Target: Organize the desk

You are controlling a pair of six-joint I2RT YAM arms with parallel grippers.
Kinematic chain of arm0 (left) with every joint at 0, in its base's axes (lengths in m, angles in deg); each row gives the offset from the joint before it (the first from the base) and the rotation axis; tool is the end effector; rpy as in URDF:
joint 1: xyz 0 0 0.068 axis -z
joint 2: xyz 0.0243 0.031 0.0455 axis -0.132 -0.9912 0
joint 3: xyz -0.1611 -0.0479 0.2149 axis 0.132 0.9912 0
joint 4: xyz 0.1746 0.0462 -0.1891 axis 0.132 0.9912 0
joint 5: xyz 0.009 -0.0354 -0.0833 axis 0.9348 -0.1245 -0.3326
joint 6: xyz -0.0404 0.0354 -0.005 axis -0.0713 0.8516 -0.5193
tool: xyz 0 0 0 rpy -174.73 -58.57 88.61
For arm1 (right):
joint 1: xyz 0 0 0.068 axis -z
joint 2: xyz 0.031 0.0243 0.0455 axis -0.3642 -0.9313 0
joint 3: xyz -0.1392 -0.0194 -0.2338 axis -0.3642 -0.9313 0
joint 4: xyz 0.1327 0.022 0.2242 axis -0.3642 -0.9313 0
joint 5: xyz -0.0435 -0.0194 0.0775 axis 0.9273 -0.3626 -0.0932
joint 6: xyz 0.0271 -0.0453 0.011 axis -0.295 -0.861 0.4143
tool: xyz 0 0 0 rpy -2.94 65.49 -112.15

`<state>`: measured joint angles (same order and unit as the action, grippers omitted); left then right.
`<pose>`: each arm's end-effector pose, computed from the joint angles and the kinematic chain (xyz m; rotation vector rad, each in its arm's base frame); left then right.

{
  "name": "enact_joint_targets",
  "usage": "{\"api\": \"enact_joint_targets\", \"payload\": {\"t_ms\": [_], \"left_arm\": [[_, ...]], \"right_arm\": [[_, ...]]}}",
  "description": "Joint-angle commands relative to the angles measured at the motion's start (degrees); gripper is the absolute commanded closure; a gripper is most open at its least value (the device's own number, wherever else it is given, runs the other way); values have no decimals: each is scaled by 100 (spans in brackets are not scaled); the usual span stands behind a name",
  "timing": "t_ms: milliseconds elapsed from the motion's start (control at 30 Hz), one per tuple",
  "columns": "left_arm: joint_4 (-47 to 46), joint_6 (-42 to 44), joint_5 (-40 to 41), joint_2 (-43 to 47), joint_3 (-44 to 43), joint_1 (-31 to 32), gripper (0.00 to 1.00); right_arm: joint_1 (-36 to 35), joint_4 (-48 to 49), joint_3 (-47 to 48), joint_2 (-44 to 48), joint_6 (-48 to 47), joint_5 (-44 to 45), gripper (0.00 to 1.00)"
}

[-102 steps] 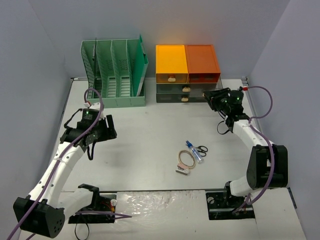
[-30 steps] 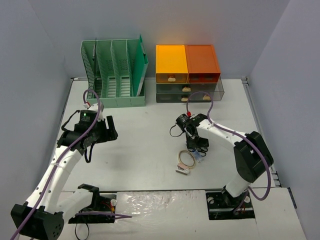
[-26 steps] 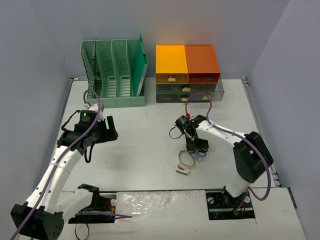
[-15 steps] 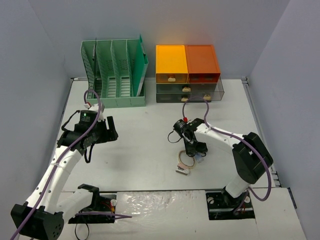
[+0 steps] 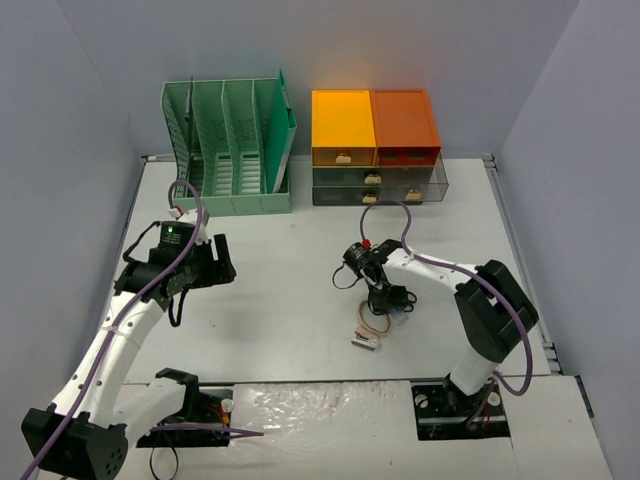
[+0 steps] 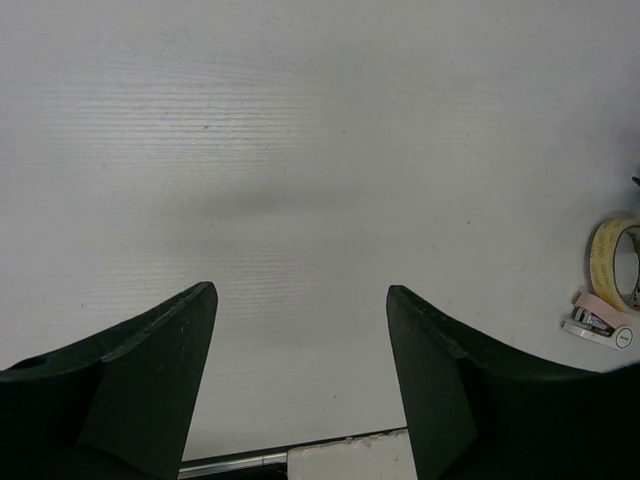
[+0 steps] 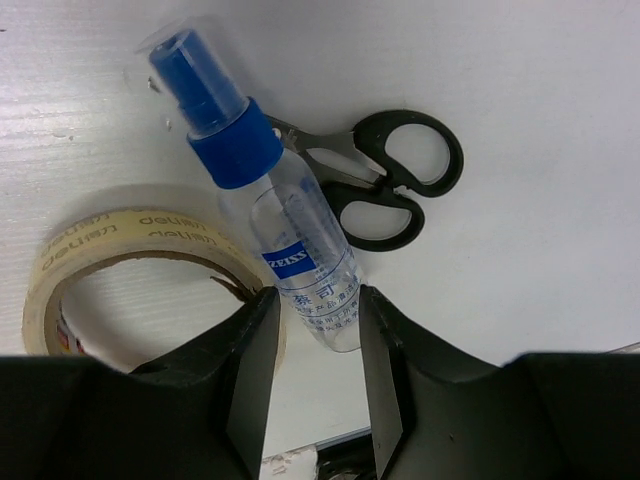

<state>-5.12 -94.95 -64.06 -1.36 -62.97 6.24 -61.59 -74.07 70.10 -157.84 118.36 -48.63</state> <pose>0.1911 -0.0516 0.3148 -0.1550 2.3541 -0.4855 0.2340 0.1847 0.1642 -0.1320 2.7825 -0.1434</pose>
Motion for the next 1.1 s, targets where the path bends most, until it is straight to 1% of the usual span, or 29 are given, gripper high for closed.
{"api": "enact_joint_targets", "payload": {"t_ms": [0, 200, 333, 500, 667, 800, 933, 1000, 1067], "left_arm": [[37, 57, 75, 46, -279, 41, 35], [74, 65, 93, 55, -285, 41, 34], [107, 93, 114, 37, -305, 41, 34], [68, 91, 96, 20, -305, 41, 35], [45, 109, 96, 28, -270, 41, 34], [19, 95, 73, 37, -239, 41, 34], [35, 91, 62, 46, -226, 41, 34], [56, 100, 70, 55, -235, 41, 34], [75, 102, 80, 65, -245, 41, 34]], "right_arm": [[-50, 674, -118, -437, 40, -176, 68], [-55, 1167, -223, -585, -47, -652, 71], [-55, 1240, -125, -392, -25, -798, 75], [-46, 1292, -45, -394, -93, -929, 78], [-55, 1447, -59, -642, -135, -966, 76], [-47, 1525, 105, -854, -144, -931, 75], [-46, 1613, 359, -1086, -144, -912, 68], [-46, 1616, 485, -1246, -152, -915, 62], [-39, 1622, 562, -1300, -144, -931, 61]]}}
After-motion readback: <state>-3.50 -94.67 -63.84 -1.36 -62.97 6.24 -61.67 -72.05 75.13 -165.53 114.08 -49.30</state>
